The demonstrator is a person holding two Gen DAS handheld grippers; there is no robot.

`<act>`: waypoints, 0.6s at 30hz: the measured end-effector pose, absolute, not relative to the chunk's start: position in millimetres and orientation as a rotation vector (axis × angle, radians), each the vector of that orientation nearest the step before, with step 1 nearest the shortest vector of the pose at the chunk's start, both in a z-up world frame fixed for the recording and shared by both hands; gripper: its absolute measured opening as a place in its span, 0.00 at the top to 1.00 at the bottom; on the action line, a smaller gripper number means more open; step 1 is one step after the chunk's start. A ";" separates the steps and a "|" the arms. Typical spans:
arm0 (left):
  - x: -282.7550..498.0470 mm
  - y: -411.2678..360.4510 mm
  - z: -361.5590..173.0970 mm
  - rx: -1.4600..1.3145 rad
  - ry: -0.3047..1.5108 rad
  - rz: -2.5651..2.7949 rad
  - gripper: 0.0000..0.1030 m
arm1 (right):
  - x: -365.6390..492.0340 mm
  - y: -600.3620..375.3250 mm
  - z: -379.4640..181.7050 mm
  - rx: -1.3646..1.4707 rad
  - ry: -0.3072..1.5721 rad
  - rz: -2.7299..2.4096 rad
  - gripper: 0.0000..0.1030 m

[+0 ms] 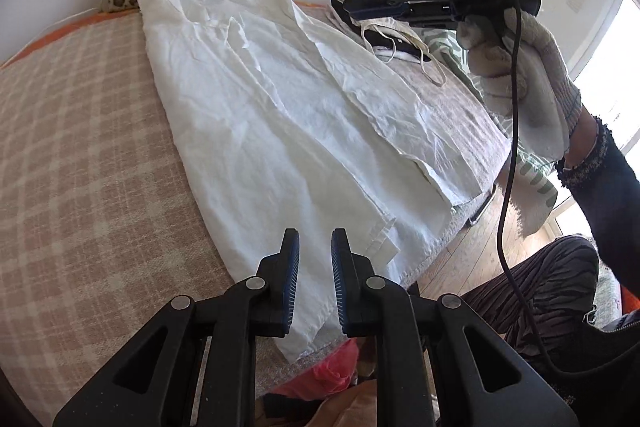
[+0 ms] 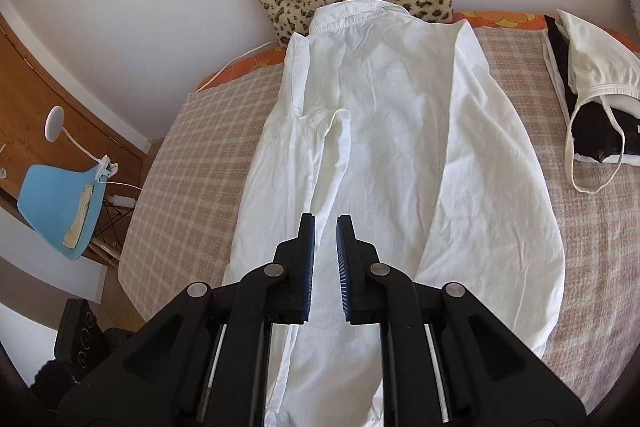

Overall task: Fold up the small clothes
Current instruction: 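Open the right tool and pull both tools back from the shirt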

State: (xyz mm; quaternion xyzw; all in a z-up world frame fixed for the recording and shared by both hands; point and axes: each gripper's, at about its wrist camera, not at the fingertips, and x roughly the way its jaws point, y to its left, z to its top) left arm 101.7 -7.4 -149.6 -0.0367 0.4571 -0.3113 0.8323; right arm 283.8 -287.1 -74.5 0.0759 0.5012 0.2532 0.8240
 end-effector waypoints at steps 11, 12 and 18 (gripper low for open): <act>113.4 -68.8 -127.1 -0.105 0.928 -0.753 0.85 | 207.8 -402.9 -74.8 0.178 1.063 0.346 0.61; 119.0 -73.0 -124.4 -0.104 0.937 -0.755 0.85 | 202.8 -412.0 -79.5 0.191 1.075 0.334 0.61; 144.4 -94.2 -110.8 -0.072 0.958 -0.763 0.84 | 175.5 -440.6 -116.7 0.230 1.172 0.308 0.61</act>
